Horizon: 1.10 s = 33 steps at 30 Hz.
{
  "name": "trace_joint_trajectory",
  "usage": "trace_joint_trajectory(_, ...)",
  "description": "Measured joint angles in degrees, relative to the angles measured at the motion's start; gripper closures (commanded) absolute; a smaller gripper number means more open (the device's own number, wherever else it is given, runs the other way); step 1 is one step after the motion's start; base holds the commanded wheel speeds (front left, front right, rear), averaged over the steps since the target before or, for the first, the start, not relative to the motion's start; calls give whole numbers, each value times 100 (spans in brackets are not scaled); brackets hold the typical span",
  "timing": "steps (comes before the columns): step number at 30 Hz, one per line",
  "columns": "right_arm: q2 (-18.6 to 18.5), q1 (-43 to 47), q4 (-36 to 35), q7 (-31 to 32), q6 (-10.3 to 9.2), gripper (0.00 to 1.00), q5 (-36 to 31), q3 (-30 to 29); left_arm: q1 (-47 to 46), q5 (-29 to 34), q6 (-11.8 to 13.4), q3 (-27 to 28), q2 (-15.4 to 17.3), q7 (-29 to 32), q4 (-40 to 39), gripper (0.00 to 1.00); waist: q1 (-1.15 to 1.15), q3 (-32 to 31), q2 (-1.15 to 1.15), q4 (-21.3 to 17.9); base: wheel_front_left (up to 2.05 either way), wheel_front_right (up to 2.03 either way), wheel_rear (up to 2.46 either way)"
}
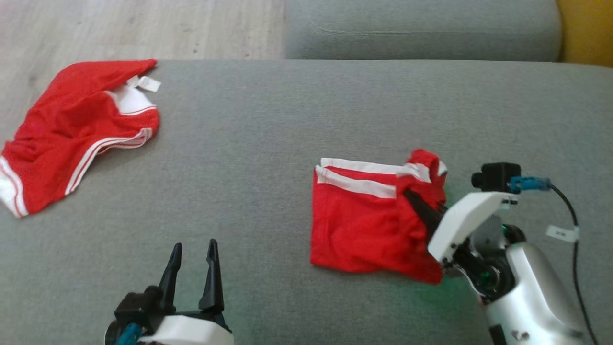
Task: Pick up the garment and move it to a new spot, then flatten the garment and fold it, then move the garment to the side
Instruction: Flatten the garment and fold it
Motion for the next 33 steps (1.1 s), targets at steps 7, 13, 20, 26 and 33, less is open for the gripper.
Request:
trace_joint_trajectory(7,64,-463,669,-316,0,100,237,162,-2,41,-52,21,-82,-44,-45,0,0,40,0,281,0,0,0)
trace_joint_trajectory(13,67,-860,1564,-715,0,60,695,587,-6,129,-91,79,-133,-51,-26,0,0,77,0,556,0,0,0)
trace_joint_trajectory(20,65,-1307,2030,-1021,-1,0,1361,1263,-6,132,-153,129,-187,-51,42,0,0,71,0,625,0,0,0)
trace_joint_trajectory(26,65,-1597,2027,-1321,0,0,1726,1835,-6,190,-199,148,-248,-52,52,0,0,55,0,512,0,0,0)
trace_joint_trajectory(33,65,-1889,2169,-2256,0,0,687,1767,-26,283,-235,160,-270,-52,77,0,0,21,0,292,0,0,0)
